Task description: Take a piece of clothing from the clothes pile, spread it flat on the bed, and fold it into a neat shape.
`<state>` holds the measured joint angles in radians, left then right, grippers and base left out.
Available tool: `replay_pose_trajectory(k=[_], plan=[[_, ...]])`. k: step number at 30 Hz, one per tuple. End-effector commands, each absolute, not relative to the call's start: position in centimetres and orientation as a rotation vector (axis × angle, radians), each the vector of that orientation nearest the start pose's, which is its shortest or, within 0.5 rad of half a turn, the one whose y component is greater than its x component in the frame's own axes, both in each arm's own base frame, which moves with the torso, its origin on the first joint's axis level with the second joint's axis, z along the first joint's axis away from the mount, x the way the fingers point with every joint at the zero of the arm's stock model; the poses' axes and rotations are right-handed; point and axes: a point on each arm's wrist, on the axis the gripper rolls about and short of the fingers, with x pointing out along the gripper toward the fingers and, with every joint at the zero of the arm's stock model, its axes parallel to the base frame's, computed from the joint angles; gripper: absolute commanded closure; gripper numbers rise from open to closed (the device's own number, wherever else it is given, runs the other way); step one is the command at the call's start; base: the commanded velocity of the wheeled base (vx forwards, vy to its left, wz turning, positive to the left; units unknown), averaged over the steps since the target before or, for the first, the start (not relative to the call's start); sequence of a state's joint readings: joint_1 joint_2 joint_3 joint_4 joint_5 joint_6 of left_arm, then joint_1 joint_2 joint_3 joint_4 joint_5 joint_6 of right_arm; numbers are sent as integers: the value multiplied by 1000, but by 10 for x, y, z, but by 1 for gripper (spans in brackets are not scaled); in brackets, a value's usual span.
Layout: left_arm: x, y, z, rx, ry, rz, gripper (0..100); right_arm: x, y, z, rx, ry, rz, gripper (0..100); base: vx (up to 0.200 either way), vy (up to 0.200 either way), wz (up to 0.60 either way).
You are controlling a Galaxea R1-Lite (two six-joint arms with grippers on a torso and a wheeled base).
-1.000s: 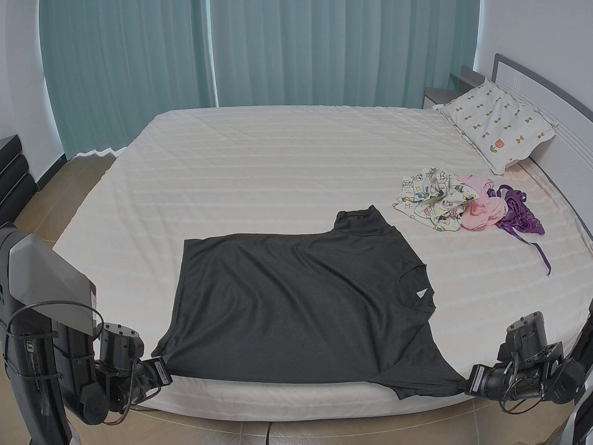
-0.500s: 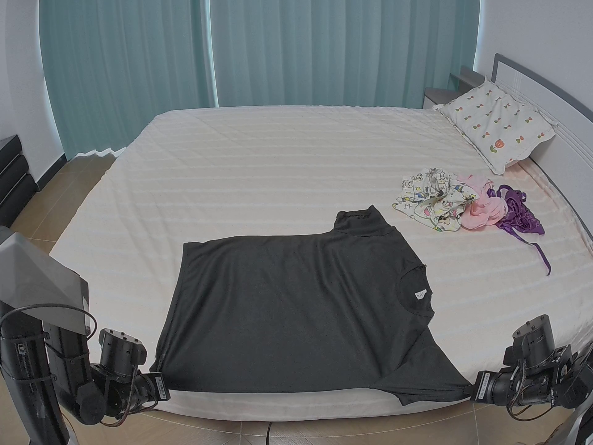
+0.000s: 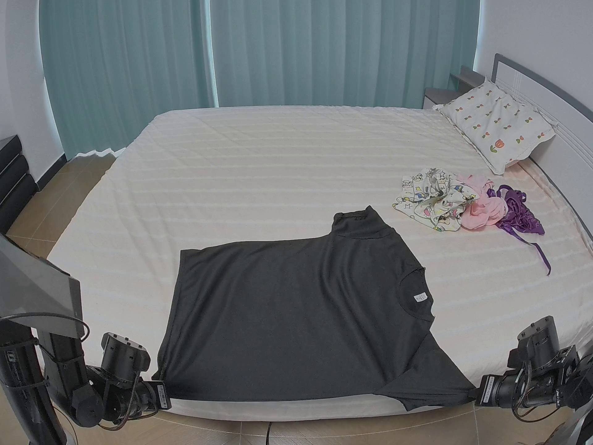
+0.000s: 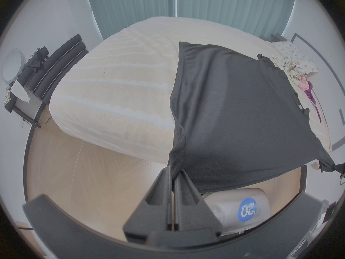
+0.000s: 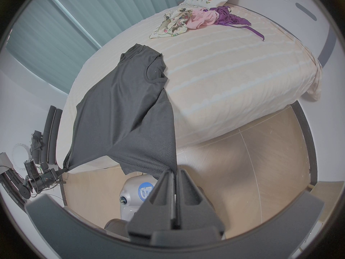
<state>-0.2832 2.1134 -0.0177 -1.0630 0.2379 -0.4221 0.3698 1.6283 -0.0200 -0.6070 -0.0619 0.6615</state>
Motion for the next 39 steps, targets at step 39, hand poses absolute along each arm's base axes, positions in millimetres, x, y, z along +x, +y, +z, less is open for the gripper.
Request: replay_pose_trajectory(k=[39], plan=[[315,-44,-14,-292,704,239,100,307,80,61,465,743,-29,100,0,0,0]])
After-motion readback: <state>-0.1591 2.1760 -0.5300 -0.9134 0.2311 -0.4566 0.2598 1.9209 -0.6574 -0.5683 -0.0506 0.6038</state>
